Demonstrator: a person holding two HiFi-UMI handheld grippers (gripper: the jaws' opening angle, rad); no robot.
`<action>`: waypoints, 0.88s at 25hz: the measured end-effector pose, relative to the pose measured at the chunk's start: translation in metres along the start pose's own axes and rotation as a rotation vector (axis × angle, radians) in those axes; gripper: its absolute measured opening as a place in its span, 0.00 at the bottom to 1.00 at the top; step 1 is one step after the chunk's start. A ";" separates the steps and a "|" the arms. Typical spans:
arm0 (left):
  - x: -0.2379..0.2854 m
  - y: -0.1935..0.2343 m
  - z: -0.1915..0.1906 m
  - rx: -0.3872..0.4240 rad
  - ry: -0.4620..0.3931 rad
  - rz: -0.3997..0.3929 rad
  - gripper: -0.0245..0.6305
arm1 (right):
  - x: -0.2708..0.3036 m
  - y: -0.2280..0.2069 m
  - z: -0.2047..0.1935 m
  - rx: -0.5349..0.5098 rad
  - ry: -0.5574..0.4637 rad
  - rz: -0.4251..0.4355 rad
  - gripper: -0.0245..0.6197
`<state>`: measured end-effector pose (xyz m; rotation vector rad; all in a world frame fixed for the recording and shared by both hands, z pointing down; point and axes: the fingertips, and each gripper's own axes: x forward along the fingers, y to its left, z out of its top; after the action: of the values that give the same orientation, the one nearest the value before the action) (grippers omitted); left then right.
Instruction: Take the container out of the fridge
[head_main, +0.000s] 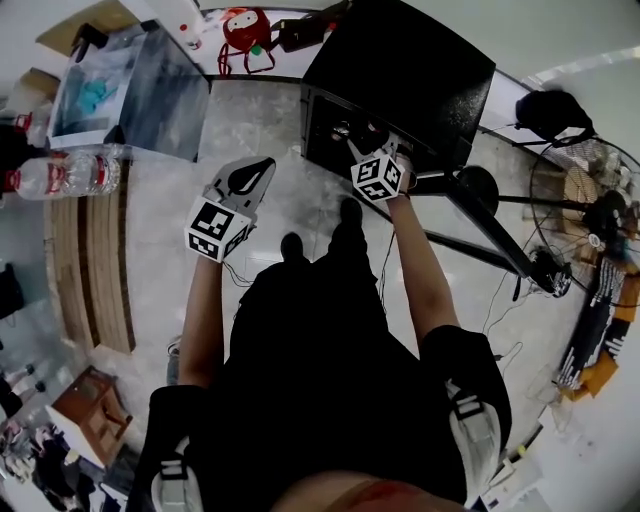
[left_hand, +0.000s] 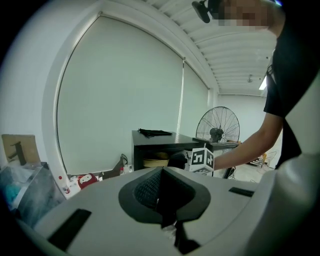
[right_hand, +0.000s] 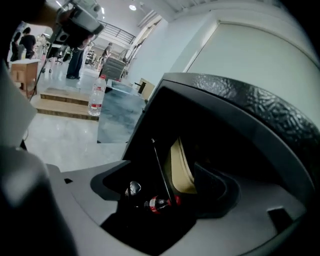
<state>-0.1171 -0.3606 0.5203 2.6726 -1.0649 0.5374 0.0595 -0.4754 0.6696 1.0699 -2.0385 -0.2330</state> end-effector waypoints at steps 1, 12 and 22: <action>-0.002 0.001 -0.001 0.000 0.001 0.005 0.06 | 0.004 -0.004 -0.001 -0.005 0.004 -0.017 0.62; -0.020 0.004 -0.008 0.001 0.015 0.033 0.06 | 0.037 -0.021 -0.005 -0.032 0.073 -0.018 0.53; -0.029 0.011 -0.006 -0.007 -0.005 0.058 0.06 | 0.026 -0.031 -0.002 -0.097 0.067 -0.126 0.09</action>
<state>-0.1451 -0.3487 0.5145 2.6460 -1.1474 0.5367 0.0713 -0.5140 0.6713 1.1316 -1.8835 -0.3533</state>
